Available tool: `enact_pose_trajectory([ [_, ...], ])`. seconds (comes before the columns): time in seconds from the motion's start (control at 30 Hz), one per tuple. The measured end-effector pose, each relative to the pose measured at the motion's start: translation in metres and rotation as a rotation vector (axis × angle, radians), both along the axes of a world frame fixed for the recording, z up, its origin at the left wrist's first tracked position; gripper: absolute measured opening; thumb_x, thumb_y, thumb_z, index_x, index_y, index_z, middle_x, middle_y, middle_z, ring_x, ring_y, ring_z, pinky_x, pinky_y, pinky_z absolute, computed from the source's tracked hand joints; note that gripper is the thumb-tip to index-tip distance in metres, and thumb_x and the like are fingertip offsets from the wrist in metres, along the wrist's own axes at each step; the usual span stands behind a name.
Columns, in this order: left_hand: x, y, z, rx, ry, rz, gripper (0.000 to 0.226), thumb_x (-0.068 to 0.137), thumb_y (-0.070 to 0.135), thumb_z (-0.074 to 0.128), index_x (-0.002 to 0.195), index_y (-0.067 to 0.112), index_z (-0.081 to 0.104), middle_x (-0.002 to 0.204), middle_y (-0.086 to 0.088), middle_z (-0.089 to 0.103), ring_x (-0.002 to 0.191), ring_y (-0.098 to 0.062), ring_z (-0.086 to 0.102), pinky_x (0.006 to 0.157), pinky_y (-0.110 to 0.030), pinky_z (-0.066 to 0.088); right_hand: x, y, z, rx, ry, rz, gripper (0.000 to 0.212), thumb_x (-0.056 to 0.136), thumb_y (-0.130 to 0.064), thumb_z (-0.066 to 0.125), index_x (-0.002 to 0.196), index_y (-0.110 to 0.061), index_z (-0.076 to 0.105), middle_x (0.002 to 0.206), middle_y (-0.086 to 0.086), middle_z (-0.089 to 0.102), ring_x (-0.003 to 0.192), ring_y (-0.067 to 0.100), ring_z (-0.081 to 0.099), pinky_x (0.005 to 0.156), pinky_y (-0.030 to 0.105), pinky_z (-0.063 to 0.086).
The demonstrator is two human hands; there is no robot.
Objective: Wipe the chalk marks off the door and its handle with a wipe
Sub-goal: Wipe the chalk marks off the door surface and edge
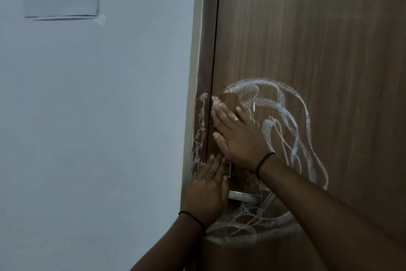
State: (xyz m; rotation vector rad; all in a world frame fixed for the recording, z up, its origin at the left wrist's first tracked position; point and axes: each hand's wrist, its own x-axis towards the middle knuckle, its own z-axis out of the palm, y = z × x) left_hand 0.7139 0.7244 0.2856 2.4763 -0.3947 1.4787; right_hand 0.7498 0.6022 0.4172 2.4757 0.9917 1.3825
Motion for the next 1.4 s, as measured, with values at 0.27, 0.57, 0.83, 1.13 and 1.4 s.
enact_pose_trajectory([
  [0.27,0.000,-0.002,0.002,0.009,0.005,0.037,0.048,0.096,0.031,0.040,0.135,0.011,0.060,0.140,-0.007,0.058,0.132,-0.021,0.053,0.106,-0.037,0.047,-0.001,0.031,0.015,0.011,0.034,0.026,0.064,0.103,-0.046,0.014,0.158,-0.014,0.008,0.166,0.001,-0.003,0.152,0.012,-0.009,0.125,0.038,-0.004],
  [0.57,-0.004,-0.009,0.004,-0.015,0.027,0.066,0.052,0.096,0.033,0.034,0.135,0.010,0.059,0.139,-0.008,0.059,0.132,-0.023,0.053,0.103,-0.041,0.050,0.000,0.022,0.033,0.117,0.047,-0.010,0.068,0.103,-0.050,0.012,0.158,-0.010,0.004,0.166,0.004,-0.007,0.152,0.016,-0.013,0.125,0.042,-0.002],
  [0.83,-0.008,-0.010,0.010,0.030,0.007,0.106,0.044,0.094,0.029,0.046,0.127,0.007,0.065,0.131,-0.010,0.064,0.126,-0.025,0.059,0.100,-0.042,0.052,0.001,-0.028,0.030,0.199,0.007,-0.106,0.065,0.103,-0.049,0.005,0.157,-0.013,-0.001,0.165,0.003,-0.010,0.152,0.015,-0.015,0.125,0.042,-0.003],
  [1.13,-0.012,-0.006,0.033,-0.025,-0.042,0.064,0.048,0.098,0.031,0.035,0.121,0.007,0.069,0.125,-0.011,0.068,0.120,-0.024,0.063,0.101,-0.040,0.051,-0.004,-0.029,0.012,0.106,0.051,-0.060,0.064,0.102,-0.049,0.002,0.158,-0.017,0.003,0.166,-0.001,-0.005,0.152,0.011,-0.011,0.125,0.043,-0.001],
  [1.4,0.013,-0.016,0.070,-0.011,-0.034,0.069,0.054,0.105,0.029,0.034,0.155,0.012,0.021,0.162,-0.004,0.016,0.152,-0.020,0.011,0.124,-0.038,0.012,-0.004,-0.014,0.040,0.134,0.037,-0.018,0.064,0.103,-0.042,0.010,0.157,-0.010,0.004,0.166,0.004,-0.009,0.153,0.015,-0.012,0.126,0.042,0.001],
])
